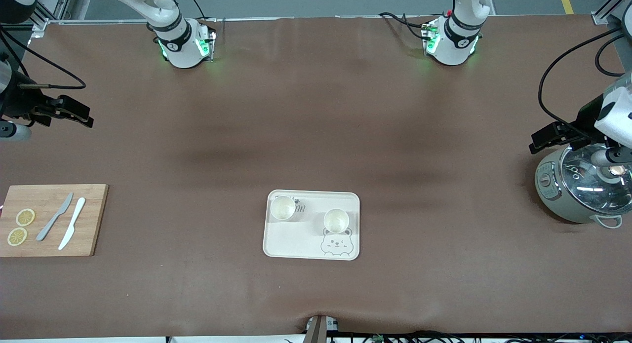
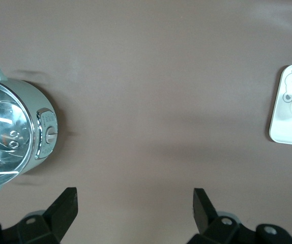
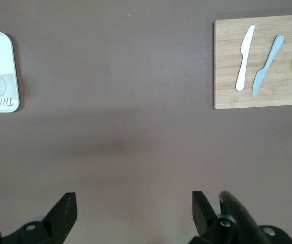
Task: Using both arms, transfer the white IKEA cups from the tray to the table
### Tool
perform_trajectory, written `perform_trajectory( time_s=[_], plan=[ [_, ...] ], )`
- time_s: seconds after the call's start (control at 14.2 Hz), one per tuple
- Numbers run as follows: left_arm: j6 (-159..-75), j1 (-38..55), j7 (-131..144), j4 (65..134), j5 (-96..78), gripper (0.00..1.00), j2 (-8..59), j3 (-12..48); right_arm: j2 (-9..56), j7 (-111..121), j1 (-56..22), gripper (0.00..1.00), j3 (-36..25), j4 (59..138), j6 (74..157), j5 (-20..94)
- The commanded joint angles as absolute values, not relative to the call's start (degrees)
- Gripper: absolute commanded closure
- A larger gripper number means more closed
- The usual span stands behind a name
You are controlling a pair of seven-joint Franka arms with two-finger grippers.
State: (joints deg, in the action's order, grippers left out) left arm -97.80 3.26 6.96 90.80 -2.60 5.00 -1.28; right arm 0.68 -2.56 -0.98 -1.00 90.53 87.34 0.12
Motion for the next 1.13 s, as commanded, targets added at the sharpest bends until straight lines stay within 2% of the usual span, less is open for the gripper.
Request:
perform_trajectory(
  time_s=[0.0, 0.21, 0.35, 0.78, 1.06],
  plan=[
    [-98.2, 4.1, 10.8, 89.7, -1.1, 0.0, 5.4, 1.0, 0.9, -1.8, -0.1, 0.0, -0.3, 89.9, 87.4, -0.6],
    [-99.8, 7.1, 20.3, 88.5, -1.0, 0.0, 6.1, 3.2, 0.9, -1.8, -0.2, 0.0, -0.3, 90.1, 87.2, -0.6],
    [-99.5, 10.6, 24.8, 81.9, 0.8, 0.0, 10.8, 3.2, 0.9, -1.8, 0.2, 0.0, -0.3, 90.1, 86.9, -0.6],
    [-100.5, 16.0, 30.6, 70.5, 1.5, 0.0, 23.1, 2.9, 1.1, -1.9, 0.1, 0.0, -0.3, 90.1, 86.7, -0.4],
    [-110.4, 18.8, 31.5, 70.0, 1.2, 0.0, 28.7, 3.1, 1.1, -1.9, 0.0, 0.0, -0.3, 90.1, 87.0, -0.4]
  ],
)
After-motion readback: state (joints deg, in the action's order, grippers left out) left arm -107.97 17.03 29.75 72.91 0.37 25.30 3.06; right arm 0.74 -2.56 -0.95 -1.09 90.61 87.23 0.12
